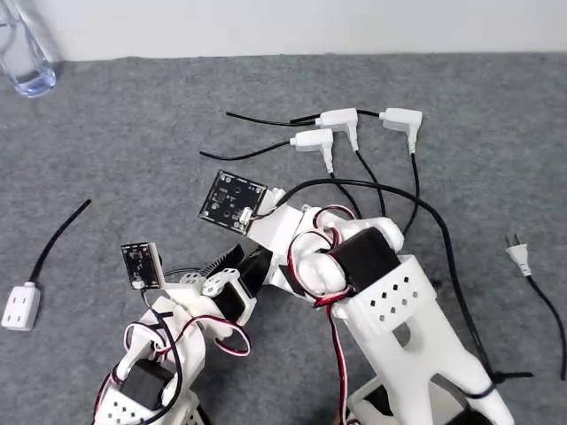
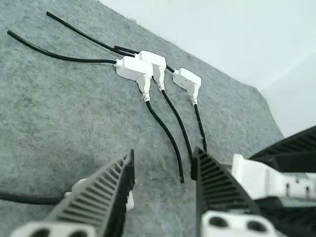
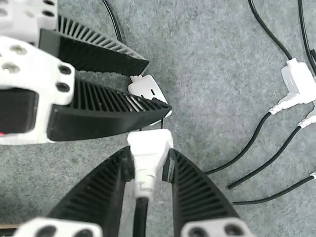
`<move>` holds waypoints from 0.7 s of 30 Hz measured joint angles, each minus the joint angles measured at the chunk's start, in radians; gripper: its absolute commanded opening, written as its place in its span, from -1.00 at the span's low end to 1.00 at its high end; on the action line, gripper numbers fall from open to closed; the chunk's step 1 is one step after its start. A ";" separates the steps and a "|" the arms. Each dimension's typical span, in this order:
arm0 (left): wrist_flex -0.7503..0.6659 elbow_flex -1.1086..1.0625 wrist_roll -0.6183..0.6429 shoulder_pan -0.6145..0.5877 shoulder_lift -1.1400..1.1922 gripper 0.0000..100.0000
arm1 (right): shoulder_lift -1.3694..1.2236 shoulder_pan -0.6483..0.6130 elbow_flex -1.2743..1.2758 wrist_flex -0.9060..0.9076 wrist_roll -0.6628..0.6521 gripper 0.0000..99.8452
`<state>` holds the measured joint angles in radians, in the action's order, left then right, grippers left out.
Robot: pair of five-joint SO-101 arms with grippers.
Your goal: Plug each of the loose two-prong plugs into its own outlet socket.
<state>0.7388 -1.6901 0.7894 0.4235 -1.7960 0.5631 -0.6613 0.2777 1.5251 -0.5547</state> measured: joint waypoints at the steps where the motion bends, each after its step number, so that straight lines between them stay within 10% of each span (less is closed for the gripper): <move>1: 0.002 0.000 0.000 0.000 0.000 -0.63 | 0.000 0.000 0.000 0.000 0.000 -0.98; 21: 0.003 -0.005 0.000 -0.083 0.012 -0.63 | 0.005 0.097 0.011 -0.008 -0.106 -0.98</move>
<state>0.7419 -1.6947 0.7894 0.3406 -1.7837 0.5677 -0.5646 0.2885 1.5175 -0.6605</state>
